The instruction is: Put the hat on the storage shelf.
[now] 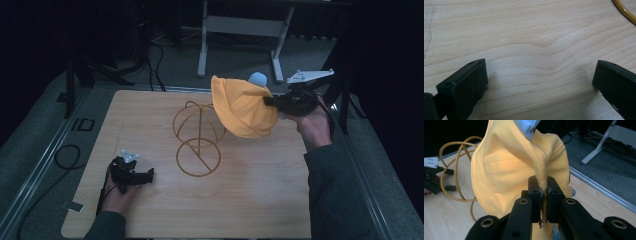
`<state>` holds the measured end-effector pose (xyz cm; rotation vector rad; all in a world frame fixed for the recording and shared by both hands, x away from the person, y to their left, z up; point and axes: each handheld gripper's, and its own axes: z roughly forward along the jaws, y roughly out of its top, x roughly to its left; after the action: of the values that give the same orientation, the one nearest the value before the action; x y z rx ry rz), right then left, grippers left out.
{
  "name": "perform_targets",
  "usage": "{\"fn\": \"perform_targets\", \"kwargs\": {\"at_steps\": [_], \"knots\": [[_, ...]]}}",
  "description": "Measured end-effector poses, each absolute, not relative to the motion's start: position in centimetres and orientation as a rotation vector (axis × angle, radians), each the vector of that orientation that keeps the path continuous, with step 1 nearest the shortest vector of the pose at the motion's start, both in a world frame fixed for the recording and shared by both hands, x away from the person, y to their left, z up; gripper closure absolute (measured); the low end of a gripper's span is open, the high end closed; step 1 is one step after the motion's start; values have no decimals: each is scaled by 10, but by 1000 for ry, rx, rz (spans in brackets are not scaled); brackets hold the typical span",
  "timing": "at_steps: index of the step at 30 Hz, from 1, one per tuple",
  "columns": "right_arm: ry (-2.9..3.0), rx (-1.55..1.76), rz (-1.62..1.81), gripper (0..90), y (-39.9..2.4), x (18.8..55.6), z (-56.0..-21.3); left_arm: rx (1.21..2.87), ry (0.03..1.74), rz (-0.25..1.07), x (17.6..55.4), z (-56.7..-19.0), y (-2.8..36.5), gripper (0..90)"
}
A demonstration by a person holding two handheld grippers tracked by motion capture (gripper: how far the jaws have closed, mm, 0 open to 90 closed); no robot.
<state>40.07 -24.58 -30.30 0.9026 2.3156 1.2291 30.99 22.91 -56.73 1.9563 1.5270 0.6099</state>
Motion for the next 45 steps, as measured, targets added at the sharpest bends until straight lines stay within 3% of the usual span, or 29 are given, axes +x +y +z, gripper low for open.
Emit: {"fn": "perform_targets", "kwargs": {"at_steps": [29,45], "knots": [[2364,770,1272,849,-218,390,-281,1959,1526,610,310,-567,229,2],[2447,682,1227,844,-157,399,-288,1955,1527,611,310,-567,229,1]]}}
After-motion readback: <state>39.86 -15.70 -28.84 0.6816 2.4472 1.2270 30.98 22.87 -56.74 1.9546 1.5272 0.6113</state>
